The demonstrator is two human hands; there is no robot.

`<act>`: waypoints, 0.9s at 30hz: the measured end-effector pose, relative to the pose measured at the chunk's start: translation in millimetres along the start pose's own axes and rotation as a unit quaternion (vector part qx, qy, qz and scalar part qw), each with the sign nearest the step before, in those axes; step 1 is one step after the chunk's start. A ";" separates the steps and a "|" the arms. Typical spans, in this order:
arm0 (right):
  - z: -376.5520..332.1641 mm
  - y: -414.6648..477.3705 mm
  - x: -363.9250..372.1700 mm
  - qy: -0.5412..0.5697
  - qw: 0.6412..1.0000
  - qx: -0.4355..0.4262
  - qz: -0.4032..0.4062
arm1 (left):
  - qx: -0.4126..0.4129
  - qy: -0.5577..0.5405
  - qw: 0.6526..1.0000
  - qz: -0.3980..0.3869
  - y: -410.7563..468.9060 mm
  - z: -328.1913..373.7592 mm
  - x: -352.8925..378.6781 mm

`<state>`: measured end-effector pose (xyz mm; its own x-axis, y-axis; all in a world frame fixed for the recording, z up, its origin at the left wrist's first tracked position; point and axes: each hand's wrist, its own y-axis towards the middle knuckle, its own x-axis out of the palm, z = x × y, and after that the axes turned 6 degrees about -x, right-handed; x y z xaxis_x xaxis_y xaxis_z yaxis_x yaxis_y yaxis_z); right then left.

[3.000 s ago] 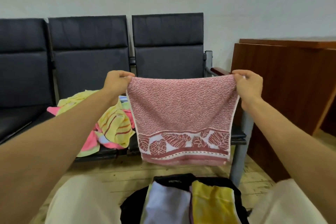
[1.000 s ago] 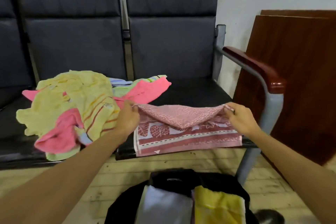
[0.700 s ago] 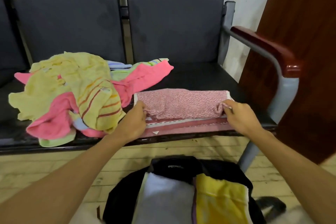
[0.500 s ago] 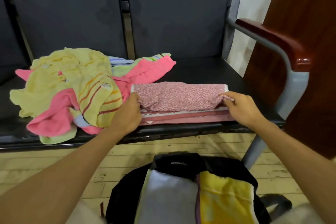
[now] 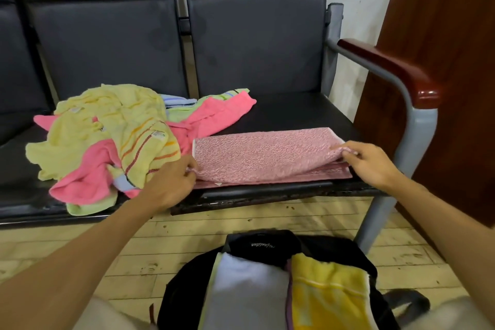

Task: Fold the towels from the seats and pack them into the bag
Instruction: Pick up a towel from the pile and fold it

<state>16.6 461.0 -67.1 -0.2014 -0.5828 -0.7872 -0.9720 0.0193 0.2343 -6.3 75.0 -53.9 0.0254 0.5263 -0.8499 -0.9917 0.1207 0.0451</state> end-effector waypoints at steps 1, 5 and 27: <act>3.3 -2.4 0.8 -0.007 0.999 0.003 -0.037 | -0.007 0.009 1.000 -0.009 -1.6 0.7 -0.2; -1.1 -9.2 -1.5 0.040 0.995 0.034 -0.081 | -0.024 0.034 0.999 0.018 -1.2 2.0 -0.4; -10.5 27.7 28.5 -0.221 0.950 0.217 -0.037 | -0.195 -0.061 0.977 -0.057 38.3 -2.7 17.0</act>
<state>-14.7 436.4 -77.0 -0.0690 -0.1997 -0.9774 -0.9250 0.3798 -0.0123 -44.2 86.2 -68.0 0.1298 0.6270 -0.7681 -0.9539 -0.1324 -0.2692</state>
